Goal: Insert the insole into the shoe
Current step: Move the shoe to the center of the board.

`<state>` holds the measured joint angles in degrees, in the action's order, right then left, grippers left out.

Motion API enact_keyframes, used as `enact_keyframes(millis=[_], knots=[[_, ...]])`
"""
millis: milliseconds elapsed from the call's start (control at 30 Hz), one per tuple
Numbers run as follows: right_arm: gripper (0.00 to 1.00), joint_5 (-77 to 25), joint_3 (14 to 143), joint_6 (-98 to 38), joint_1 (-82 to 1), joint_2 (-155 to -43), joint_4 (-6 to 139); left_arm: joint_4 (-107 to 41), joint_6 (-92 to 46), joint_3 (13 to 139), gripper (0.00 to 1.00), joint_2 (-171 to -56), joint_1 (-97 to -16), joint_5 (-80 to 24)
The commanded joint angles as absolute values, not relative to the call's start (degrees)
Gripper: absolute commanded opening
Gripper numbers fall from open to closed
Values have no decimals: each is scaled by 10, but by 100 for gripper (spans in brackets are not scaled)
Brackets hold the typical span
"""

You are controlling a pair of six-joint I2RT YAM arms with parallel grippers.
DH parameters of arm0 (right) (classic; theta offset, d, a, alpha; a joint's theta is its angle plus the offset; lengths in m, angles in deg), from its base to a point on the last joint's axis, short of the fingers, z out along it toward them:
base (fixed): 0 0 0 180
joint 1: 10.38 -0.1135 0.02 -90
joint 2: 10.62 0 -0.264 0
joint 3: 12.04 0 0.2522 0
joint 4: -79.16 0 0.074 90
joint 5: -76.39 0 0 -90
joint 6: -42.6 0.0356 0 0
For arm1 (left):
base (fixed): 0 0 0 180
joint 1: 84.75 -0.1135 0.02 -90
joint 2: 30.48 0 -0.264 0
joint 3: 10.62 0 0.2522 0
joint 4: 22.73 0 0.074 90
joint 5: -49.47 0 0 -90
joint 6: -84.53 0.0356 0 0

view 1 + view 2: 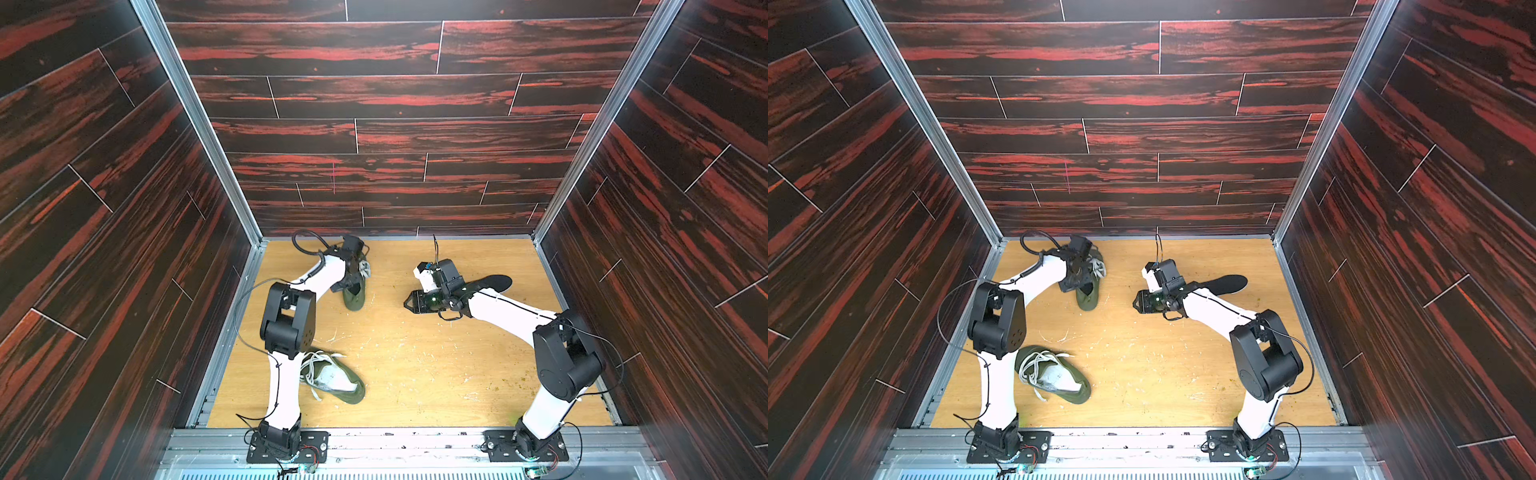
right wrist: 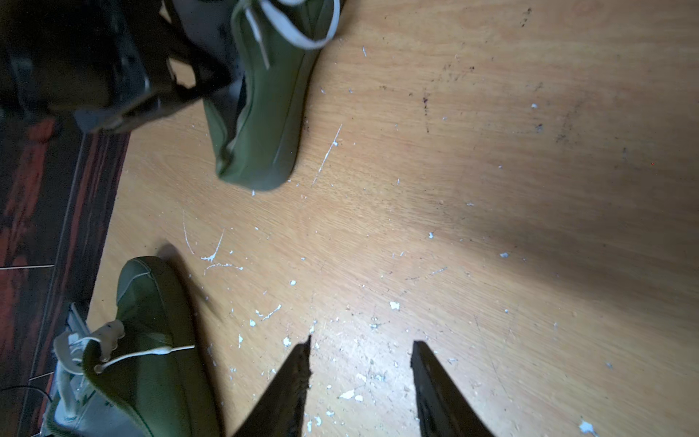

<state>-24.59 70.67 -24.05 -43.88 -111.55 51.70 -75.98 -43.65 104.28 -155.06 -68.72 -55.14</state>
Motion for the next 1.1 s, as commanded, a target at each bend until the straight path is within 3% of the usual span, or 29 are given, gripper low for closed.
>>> enact_keyframes(millis=[0, 100, 233, 367, 567, 700, 1067], knots=[[48, -254, 705, -242, -439, -1099, 506, -781, -415, 1096, 18, -1565, -695, -555], [48, -277, 698, -252, -439, -1092, 511, -798, -400, 1093, 40, -1545, -696, -554], [48, -363, 690, -311, -466, -1087, 534, -794, -399, 1036, 51, -1450, -696, -501], [48, -410, 703, -380, -541, -1103, 536, -805, -404, 978, 53, -1348, -696, -474], [51, -351, 712, -405, -661, -1122, 584, -850, -417, 935, 56, -1267, -742, -469], [54, -276, 732, -403, -700, -1154, 587, -861, -424, 917, 57, -1238, -777, -456], [56, -213, 792, -426, -760, -1232, 556, -865, -417, 917, 58, -1208, -823, -472]])
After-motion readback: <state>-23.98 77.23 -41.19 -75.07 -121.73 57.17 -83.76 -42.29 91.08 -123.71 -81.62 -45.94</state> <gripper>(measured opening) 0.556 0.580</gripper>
